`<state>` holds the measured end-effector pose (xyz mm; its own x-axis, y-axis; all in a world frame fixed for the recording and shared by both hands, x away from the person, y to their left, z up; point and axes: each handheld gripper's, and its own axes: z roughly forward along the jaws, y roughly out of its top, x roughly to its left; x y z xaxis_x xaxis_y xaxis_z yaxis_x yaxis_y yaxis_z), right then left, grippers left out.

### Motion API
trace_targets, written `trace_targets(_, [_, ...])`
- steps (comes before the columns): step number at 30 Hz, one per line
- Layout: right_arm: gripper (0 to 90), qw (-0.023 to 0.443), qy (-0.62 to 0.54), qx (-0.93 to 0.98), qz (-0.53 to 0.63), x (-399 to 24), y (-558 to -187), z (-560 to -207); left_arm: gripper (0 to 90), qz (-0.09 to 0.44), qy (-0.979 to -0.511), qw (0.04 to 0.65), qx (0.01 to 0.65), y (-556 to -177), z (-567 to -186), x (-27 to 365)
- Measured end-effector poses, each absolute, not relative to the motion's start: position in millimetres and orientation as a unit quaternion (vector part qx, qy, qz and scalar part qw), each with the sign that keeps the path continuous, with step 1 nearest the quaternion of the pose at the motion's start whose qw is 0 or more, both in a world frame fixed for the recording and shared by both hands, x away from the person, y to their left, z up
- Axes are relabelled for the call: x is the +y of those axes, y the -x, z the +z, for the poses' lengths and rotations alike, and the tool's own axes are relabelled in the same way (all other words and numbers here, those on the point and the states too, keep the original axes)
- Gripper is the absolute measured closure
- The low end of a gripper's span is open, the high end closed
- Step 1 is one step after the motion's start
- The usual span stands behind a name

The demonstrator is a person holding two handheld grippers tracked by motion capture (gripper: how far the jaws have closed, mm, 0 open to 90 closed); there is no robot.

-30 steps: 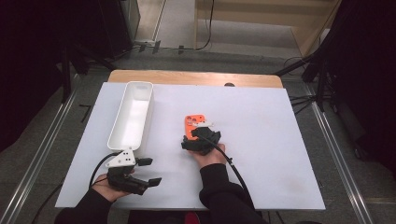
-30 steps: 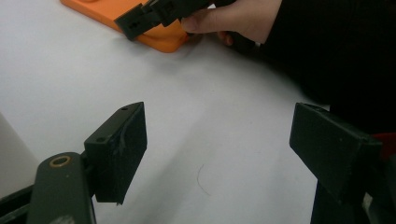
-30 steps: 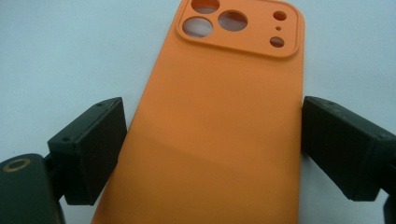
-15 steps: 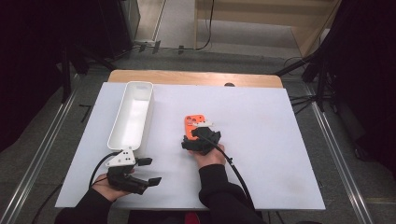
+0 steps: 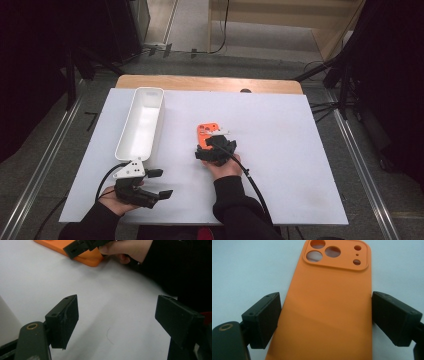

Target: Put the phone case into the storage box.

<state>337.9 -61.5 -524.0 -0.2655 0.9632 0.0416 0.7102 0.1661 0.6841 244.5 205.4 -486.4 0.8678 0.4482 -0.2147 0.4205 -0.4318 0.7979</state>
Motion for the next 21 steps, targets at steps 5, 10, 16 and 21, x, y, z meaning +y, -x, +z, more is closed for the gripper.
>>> trace_targets(5, [11.7, 0.203, -0.567, 0.740, 0.300, -63.2, -338.2, -522.3, 19.1, 0.015, -0.846, 0.466, 0.257, -244.8, -486.5, 205.1])
trace_targets(10, [12.5, 0.195, -0.566, 0.744, 0.298, -65.7, -337.8, -520.3, 19.1, 0.014, -0.846, 0.467, 0.258, -245.0, -486.6, 205.2])
trace_targets(16, [13.2, 0.182, -0.567, 0.737, 0.320, -73.8, -338.3, -515.0, 19.1, 0.013, -0.847, 0.464, 0.260, -245.3, -487.2, 204.7])
trace_targets(21, [13.3, 0.161, -0.571, 0.727, 0.344, -81.0, -338.4, -507.5, 19.1, 0.012, -0.847, 0.464, 0.260, -245.3, -487.2, 204.8])
